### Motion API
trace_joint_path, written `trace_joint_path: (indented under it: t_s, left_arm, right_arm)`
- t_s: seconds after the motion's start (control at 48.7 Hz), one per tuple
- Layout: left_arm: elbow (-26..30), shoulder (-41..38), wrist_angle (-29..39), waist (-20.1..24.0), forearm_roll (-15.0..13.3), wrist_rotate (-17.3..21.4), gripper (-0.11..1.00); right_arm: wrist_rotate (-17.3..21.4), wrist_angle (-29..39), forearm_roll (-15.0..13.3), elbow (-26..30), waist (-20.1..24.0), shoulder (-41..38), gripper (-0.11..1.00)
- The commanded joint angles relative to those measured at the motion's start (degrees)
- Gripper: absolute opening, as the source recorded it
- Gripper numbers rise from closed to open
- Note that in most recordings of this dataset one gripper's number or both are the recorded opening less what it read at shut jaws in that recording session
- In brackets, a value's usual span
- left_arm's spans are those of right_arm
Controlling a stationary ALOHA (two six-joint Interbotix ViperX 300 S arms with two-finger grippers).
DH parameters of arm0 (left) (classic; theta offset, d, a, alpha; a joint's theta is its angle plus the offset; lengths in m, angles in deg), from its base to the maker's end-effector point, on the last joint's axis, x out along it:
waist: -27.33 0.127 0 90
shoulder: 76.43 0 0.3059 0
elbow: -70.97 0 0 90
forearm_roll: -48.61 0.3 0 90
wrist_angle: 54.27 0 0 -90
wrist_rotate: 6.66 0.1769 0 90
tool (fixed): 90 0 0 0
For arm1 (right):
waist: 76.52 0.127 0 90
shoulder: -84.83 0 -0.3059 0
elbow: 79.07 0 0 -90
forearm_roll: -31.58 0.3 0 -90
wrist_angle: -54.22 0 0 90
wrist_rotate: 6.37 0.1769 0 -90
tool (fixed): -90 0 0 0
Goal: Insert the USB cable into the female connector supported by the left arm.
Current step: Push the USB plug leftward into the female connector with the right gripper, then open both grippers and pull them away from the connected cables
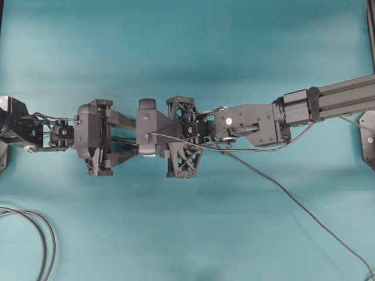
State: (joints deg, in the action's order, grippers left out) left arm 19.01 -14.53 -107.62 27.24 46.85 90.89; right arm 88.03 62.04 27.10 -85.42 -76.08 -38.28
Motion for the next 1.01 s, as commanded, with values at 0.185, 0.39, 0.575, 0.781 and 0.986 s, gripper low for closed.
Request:
trace_joint_path:
  t_s: [0.185, 0.39, 0.575, 0.781, 0.986]
  left_arm:
    - [3.52, 1.67, -0.18, -1.05, 0.26, 0.35, 0.77]
    - [3.69, 2.46, -0.62, -1.14, 0.26, 0.44, 0.77]
    - [3.34, 3.08, -0.18, -1.32, 0.26, 0.44, 0.77]
    - [0.7, 5.54, 0.97, -1.32, 0.18, 0.35, 0.77]
    - [-3.25, 10.46, 4.66, -1.23, -0.26, 0.09, 0.77]
  right_arm:
    - [-0.35, -0.7, -0.18, 0.44, -0.18, 3.25, 0.21]
    - [-0.18, -0.88, -0.18, -0.09, -0.26, 3.52, 0.21]
    - [0.09, -0.88, -0.26, 0.09, -0.18, 3.52, 0.58]
    - [0.0, -0.79, -0.18, -2.11, -0.26, 5.98, 0.64]
    - [0.09, -1.32, -0.18, -9.76, -0.79, 12.48, 0.64]
